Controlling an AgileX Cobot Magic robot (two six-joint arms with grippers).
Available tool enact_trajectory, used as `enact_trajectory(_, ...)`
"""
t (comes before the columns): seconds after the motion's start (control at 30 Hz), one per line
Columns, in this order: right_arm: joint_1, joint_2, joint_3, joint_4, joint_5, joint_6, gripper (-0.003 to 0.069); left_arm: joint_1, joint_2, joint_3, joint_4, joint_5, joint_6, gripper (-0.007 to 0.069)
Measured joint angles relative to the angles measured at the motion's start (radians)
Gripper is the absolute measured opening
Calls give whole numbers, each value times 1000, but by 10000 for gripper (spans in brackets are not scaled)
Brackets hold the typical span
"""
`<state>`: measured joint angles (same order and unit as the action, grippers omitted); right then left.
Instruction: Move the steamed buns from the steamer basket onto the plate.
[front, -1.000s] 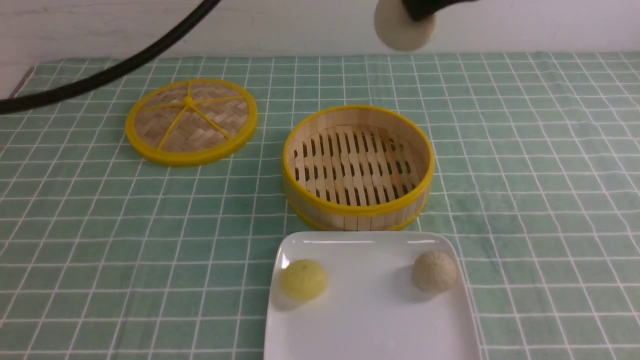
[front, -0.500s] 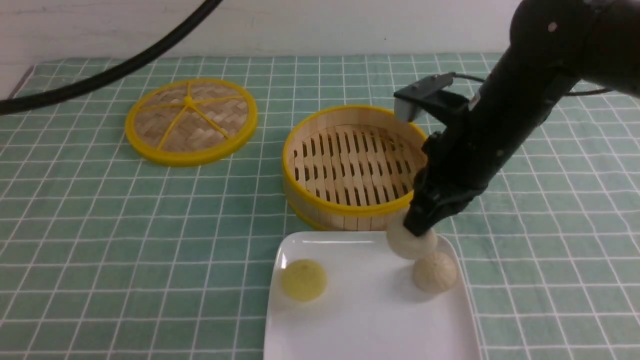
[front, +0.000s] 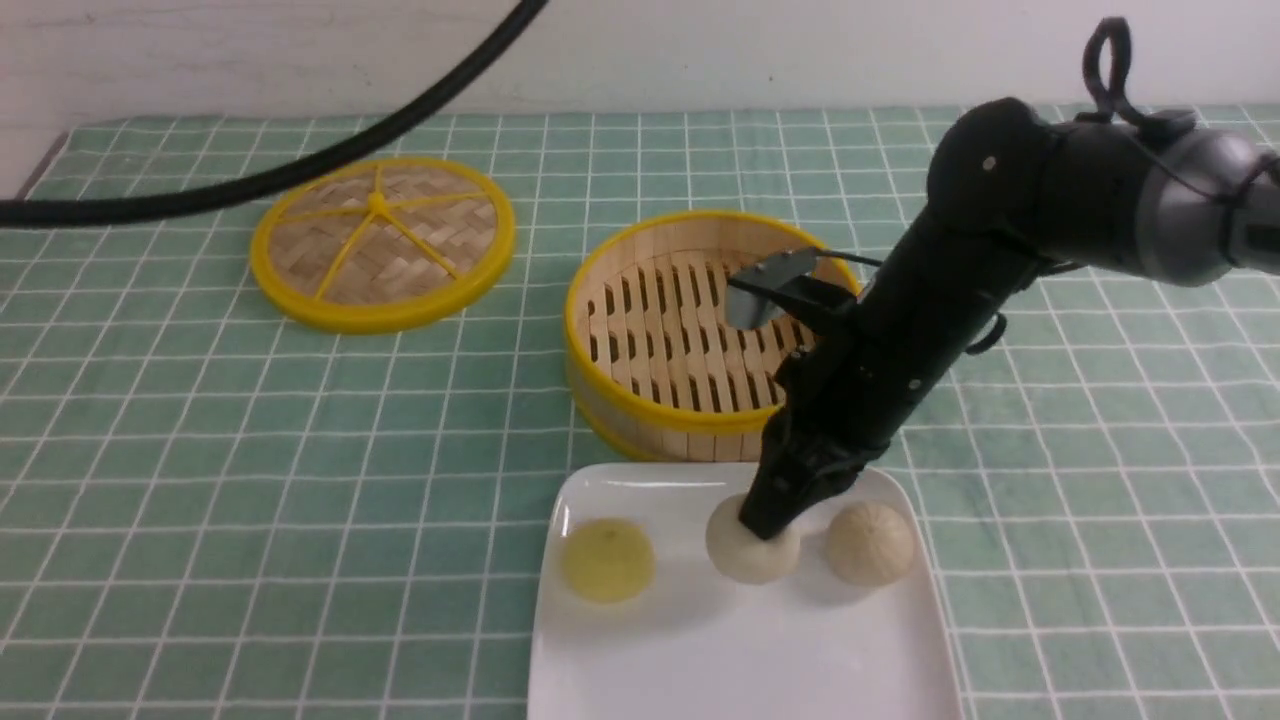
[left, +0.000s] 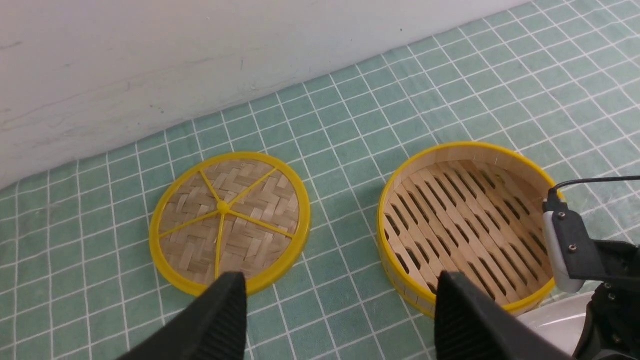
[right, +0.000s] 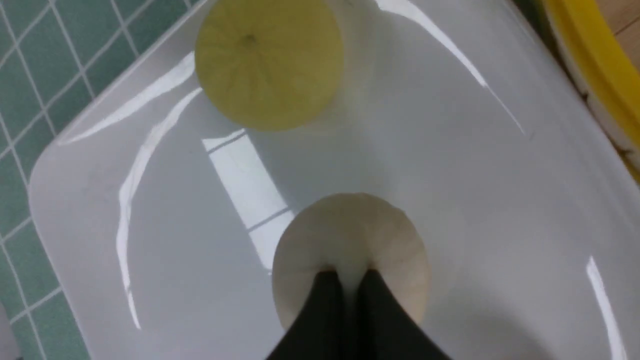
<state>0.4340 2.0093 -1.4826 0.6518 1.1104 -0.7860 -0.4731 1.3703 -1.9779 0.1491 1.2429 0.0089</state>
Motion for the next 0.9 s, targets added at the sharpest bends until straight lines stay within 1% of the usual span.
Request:
enact_trajectory(0.17, 0, 34, 0, 14, -12, -41, 27, 0, 11, 0, 2, 0, 0, 504)
enact_trajectory(0.3, 0, 35, 0, 31, -17, -50, 65, 0, 14, 0, 4, 0, 0, 504)
enact_trajectory(0.37, 0, 35, 0, 38, -22, -52, 156, 0, 14, 0, 4, 0, 0, 504)
enact_trajectory(0.4, 0, 35, 0, 38, -23, -52, 167, 0, 14, 0, 5, 0, 0, 504)
enact_trajectory(0.43, 0, 35, 0, 42, -30, -52, 255, 0, 14, 0, 9, 0, 0, 504)
enact_trajectory(0.53, 0, 36, -2, 43, -47, -52, 473, 0, 14, 0, 20, 0, 0, 504)
enact_trajectory(0.63, 0, 33, -23, 44, -86, -52, 635, 0, 14, 0, 29, 0, 0, 504)
enact_trajectory(0.67, 0, 24, -33, 44, -103, -53, 653, 0, 14, 0, 33, 0, 0, 504)
enact_trajectory(0.77, 0, -19, -84, 43, -158, -53, 664, 0, 14, 0, 44, 0, 0, 504)
enact_trajectory(0.83, 0, -46, -117, 43, -191, -52, 652, 0, 14, 0, 49, 0, 0, 504)
enact_trajectory(0.9, 0, -120, -183, 40, -260, -48, 613, 0, 14, 0, 58, 0, 0, 504)
